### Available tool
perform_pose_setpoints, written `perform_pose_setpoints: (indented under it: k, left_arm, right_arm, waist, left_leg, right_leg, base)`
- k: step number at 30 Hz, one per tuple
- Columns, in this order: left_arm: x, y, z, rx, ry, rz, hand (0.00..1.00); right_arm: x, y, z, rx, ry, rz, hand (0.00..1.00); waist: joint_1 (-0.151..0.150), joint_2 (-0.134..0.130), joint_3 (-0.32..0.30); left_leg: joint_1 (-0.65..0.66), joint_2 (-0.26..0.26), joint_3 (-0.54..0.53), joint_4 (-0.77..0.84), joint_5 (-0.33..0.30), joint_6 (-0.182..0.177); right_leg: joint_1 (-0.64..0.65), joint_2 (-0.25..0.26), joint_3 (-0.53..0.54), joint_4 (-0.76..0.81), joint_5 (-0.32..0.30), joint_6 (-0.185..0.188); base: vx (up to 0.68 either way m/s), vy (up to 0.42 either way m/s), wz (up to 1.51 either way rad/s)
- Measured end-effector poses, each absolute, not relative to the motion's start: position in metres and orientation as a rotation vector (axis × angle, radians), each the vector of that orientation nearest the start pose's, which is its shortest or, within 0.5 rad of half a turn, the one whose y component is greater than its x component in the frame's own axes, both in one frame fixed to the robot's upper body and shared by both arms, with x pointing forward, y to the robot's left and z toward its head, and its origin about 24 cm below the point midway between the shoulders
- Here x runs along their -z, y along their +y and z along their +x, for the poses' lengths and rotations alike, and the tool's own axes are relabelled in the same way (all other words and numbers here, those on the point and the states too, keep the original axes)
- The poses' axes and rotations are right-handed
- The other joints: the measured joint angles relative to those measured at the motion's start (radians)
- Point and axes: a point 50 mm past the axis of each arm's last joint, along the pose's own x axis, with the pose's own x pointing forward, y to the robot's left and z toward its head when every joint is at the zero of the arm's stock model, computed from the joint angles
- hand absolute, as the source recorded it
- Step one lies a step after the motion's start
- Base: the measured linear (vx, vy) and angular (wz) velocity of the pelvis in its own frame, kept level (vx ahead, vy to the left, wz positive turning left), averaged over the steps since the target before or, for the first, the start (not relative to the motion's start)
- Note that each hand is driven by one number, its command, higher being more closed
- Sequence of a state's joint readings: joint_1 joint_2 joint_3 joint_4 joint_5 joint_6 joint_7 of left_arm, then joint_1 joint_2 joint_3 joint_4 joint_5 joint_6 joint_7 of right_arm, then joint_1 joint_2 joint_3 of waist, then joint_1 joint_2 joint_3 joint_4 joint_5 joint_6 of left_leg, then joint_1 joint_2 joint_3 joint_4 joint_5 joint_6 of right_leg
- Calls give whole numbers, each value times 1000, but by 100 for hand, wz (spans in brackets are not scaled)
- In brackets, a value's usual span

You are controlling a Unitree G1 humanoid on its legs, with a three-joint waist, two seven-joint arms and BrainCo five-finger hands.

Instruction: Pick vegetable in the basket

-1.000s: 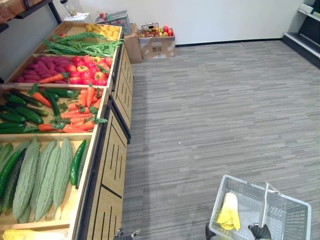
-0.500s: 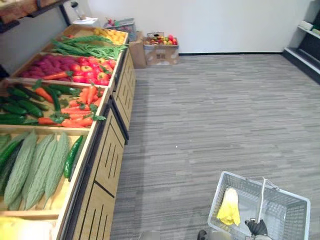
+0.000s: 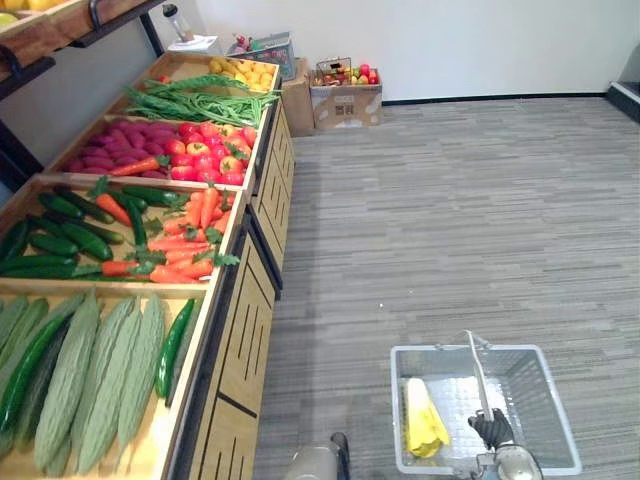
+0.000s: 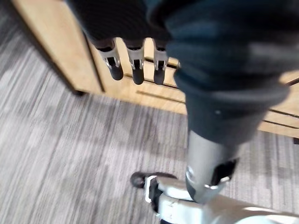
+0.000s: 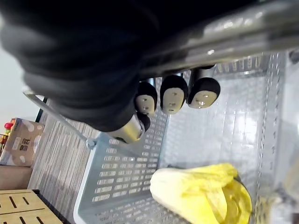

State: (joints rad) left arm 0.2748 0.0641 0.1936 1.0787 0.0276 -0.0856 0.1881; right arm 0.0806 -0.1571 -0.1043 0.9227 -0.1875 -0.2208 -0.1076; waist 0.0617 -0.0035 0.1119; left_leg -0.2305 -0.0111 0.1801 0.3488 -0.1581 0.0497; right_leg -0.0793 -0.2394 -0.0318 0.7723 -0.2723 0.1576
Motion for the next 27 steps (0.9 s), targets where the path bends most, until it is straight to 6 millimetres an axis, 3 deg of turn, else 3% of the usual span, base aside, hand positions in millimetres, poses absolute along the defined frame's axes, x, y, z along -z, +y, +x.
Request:
perform_pose_setpoints:
  k: [1, 2, 3, 4, 5, 6, 7, 9, 11, 13, 14, 16, 17, 18, 19, 20, 23, 27]
  left_arm:
    - [165, 218, 25, -418, 1207, 119, 0]
    - [162, 228, 34, -411, 1173, 151, 0]
    - [161, 229, 40, -405, 1157, 153, 0]
    - [160, 226, 50, -392, 1127, 149, 0]
    - [158, 224, 58, -376, 1098, 153, 0]
    - [157, 223, 61, -373, 1089, 153, 0]
    - [156, 224, 71, -371, 1067, 153, 0]
    - [154, 222, 82, -365, 1040, 151, 0]
    - [152, 225, 88, -367, 1022, 154, 0]
    - [149, 226, 96, -373, 982, 149, 0]
    - [149, 226, 97, -378, 977, 140, 0]
    - [147, 224, 102, -394, 944, 107, 0]
    - [145, 223, 105, -405, 920, 84, 0]
    - [145, 223, 106, -407, 918, 79, 0]
    - [145, 216, 109, -404, 908, 43, 0]
    - [147, 208, 109, -403, 906, 8, 0]
    - [150, 198, 105, -398, 921, -24, 0]
    - [153, 200, 97, -439, 953, -47, 0]
  right_arm:
    - [129, -225, 139, 153, 765, -319, 100]
    - [129, -222, 140, 148, 764, -314, 100]
    - [130, -222, 139, 151, 766, -314, 100]
    - [133, -221, 135, 156, 784, -314, 100]
    - [132, -218, 139, 156, 772, -307, 100]
    - [131, -217, 141, 155, 762, -306, 100]
    - [129, -217, 146, 159, 740, -310, 100]
    - [128, -218, 148, 173, 730, -318, 100]
    - [128, -214, 149, 158, 724, -322, 100]
    - [127, -210, 150, 151, 712, -311, 100]
    - [128, -208, 150, 152, 713, -305, 100]
    - [128, -204, 149, 153, 709, -288, 100]
    - [129, -203, 145, 167, 714, -274, 100]
    - [129, -203, 145, 169, 715, -272, 100]
    - [127, -207, 149, 183, 708, -279, 100]
    - [124, -212, 154, 202, 699, -286, 100]
    - [125, -214, 152, 210, 717, -289, 100]
    - [129, -211, 150, 169, 742, -300, 100]
  waist:
    - [-3, -24, -2]
    - [-6, -59, -10]
    - [-7, -59, -9]
    - [-9, -46, -13]
    - [-18, -35, -14]
    - [-26, -39, -9]
    - [-35, -19, 7]
    - [-38, -9, 20]
    - [-40, -5, 28]
    - [-48, -18, 32]
    - [-55, -19, 31]
    - [-61, -25, 30]
    - [-60, -30, 32]
    - [-60, -28, 33]
    - [-54, 8, 38]
    - [-56, 24, 46]
    - [-39, 22, 43]
    - [-31, 16, 39]
  left_leg:
    - [31, -36, 4, -1, -19, 21]
    - [61, -73, 12, -10, -35, 34]
    - [82, -82, 15, -17, -41, 44]
    - [127, -84, 14, -42, -55, 58]
    - [166, -81, 11, -67, -65, 65]
    - [186, -80, 8, -81, -68, 67]
    - [239, -63, 4, -110, -73, 67]
    - [305, -28, 7, -141, -79, 54]
    - [353, 2, 16, -160, -90, 35]
    - [393, 28, 5, -173, -108, 5]
    - [398, 34, -4, -171, -114, -5]
    - [427, 49, -40, -167, -144, -50]
    - [447, 69, -82, -154, -187, -87]
    - [448, 74, -88, -150, -193, -95]
    - [453, 112, -124, -131, -202, -110]
    - [460, 135, -168, -110, -188, -123]
    - [481, 154, -193, -70, -140, -148]
    - [436, 180, -201, 80, -86, -163]
  right_leg:
    - [-5, -19, -13, 140, 93, -10]
    - [-4, -63, -47, 176, 219, -60]
    - [-8, -85, -65, 199, 265, -69]
    - [-30, -105, -82, 252, 354, -109]
    - [-76, -104, -88, 319, 284, -139]
    - [-99, -100, -101, 336, 231, -143]
    - [-124, -77, -136, 325, 137, -133]
    - [-162, -27, -211, 200, 59, -134]
    - [-197, 15, -266, -11, 58, -135]
    - [-220, 61, -255, -331, 107, -93]
    - [-220, 69, -237, -406, 134, -94]
    - [-209, 77, -151, -590, 237, -90]
    - [-187, 86, -133, -614, 361, -86]
    - [-185, 89, -133, -609, 382, -91]
    - [-190, 113, -154, -550, 350, -108]
    - [-199, 117, -187, -462, 297, -131]
    - [-195, 122, -200, -337, 185, -148]
    - [-154, 165, -198, -355, 145, -165]
  base:
    - [396, 174, 19]
    - [375, 124, 8]
    - [368, 101, -7]
    - [429, 106, -19]
    - [347, 68, -19]
    - [334, 43, -11]
    - [258, 15, -1]
    - [308, -19, -1]
    - [324, -55, -4]
    - [415, -124, 18]
    - [502, -202, 42]
    - [496, -269, 50]
    - [390, -251, 42]
    - [463, -339, 47]
    - [429, -316, 41]
    - [509, -371, 42]
    - [364, -241, 13]
    - [245, -178, -15]
